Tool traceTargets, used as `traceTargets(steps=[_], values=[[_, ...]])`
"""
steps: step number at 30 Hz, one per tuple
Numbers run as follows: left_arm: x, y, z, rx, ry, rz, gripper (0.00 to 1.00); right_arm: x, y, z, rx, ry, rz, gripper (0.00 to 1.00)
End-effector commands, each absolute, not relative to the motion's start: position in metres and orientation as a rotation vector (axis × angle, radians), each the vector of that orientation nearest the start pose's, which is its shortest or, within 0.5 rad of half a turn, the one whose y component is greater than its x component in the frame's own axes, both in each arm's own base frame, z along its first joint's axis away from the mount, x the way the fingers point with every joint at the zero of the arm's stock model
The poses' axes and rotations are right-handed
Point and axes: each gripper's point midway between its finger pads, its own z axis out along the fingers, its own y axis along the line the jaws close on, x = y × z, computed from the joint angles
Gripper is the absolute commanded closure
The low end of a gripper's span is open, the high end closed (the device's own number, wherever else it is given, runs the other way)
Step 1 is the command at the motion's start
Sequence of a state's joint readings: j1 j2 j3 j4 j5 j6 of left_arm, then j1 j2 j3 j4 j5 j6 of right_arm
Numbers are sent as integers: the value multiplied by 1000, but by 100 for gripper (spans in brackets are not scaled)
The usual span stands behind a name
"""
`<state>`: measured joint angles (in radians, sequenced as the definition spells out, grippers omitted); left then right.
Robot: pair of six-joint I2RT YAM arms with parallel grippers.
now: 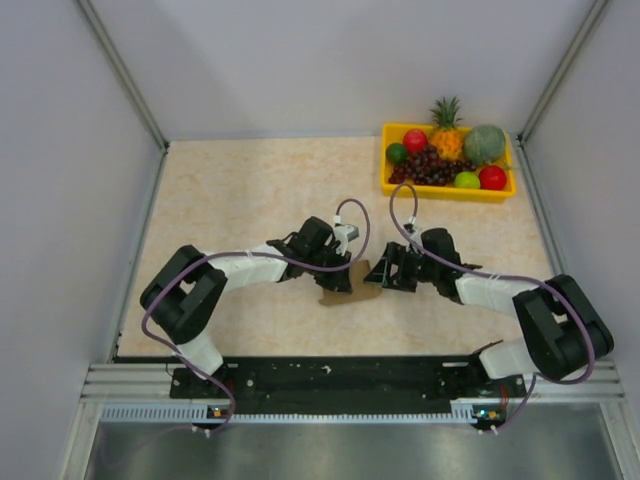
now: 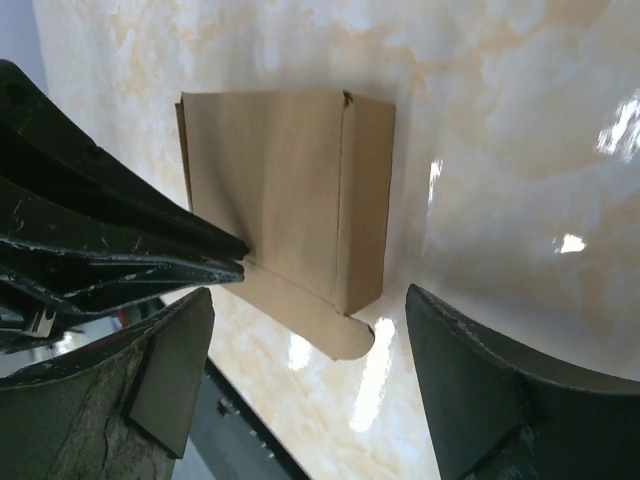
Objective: Fold the paper box
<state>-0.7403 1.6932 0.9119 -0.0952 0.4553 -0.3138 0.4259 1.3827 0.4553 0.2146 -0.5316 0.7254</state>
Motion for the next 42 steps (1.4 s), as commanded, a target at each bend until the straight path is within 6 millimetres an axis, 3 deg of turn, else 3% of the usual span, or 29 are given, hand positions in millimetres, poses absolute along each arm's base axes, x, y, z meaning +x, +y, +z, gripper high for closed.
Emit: traceTargets(steps=[1,5,7,12,17,20,22,25,27,28,29,32,36,41,42], values=[[229,-319,42,748,2458,-940,80,257,227,60,-141,2373,1006,24],[228,-321,49,755,2436,-963,79,261,236,55,-236,2369,1019,27],[228,-323,52,759,2430,-978,78,263,243,54,-272,2367,1035,34],[228,-326,61,748,2417,-996,74,265,244,41,-246,2390,986,46],[231,-329,96,684,2371,-1053,53,266,238,34,-224,2411,935,56],[236,-318,123,588,2359,-1042,43,265,239,30,-219,2427,938,60],[244,-298,133,461,2373,-942,36,266,241,31,-223,2427,952,62],[250,-269,136,331,2397,-893,31,264,243,30,-214,2441,970,65],[251,-250,126,235,2434,-907,29,262,244,30,-202,2456,990,68],[249,-251,131,194,2424,-978,27,262,245,32,-197,2462,999,69],[249,-240,118,129,2451,-994,26,260,247,33,-195,2470,1017,70],[247,-234,110,14,2442,-1098,21,257,252,38,-179,2491,1069,72],[246,-233,96,-50,2442,-1130,20,255,257,46,-134,2519,1137,75],[234,-244,70,-98,2521,-1252,29,252,266,54,-128,2543,1253,77],[239,-248,74,-89,2476,-1281,30,251,268,55,-123,2546,1271,77]])
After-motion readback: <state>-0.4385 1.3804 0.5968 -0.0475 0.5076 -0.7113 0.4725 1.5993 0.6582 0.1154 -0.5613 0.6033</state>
